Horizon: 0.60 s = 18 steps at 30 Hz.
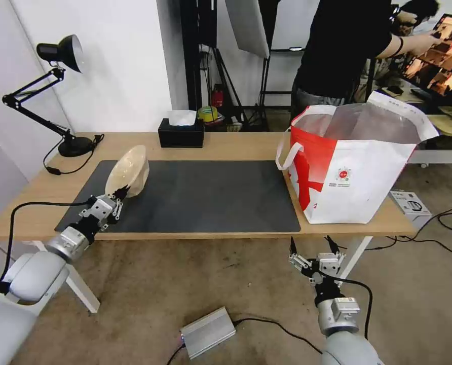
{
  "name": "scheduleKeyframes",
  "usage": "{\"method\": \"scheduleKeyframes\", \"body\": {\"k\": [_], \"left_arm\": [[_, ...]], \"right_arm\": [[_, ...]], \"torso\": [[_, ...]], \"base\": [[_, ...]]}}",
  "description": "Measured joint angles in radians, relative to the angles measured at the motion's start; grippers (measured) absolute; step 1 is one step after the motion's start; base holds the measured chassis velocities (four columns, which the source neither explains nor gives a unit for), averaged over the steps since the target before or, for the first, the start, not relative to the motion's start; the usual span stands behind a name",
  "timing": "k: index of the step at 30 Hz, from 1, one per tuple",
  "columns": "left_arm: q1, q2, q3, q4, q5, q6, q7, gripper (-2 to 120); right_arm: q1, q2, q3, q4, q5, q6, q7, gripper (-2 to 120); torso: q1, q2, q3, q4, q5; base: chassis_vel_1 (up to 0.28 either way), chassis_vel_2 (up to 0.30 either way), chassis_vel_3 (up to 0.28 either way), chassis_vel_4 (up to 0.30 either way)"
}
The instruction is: Pick up the trash from the table and place it into the takeout bag.
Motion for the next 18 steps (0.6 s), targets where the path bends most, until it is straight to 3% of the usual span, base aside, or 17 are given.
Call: {"method": "scheduleKeyframes", "body": {"k": [13, 18], "left_arm": [[-0.037, 0.028, 0.01, -0.054, 0.006, -0.008, 0.006, 0], [-0.123, 0.072, 0.071, -0.054, 0.006, -0.009, 0.012, 0]], "right_arm": [[0.001, 0.002, -0.004, 0.0, -0.004, -0.001, 0.0, 100], [-0.001, 0.001, -0.004, 0.003, -0.005, -0.001, 0.0, 100]], "torso": [[0.0, 0.0, 0.0, 0.0, 0.0], [0.0, 0.0, 0.0, 0.0001, -0.0001]], "base": [[0.0, 0.0, 0.0, 0.0], [0.0, 0.0, 0.0, 0.0]]}}
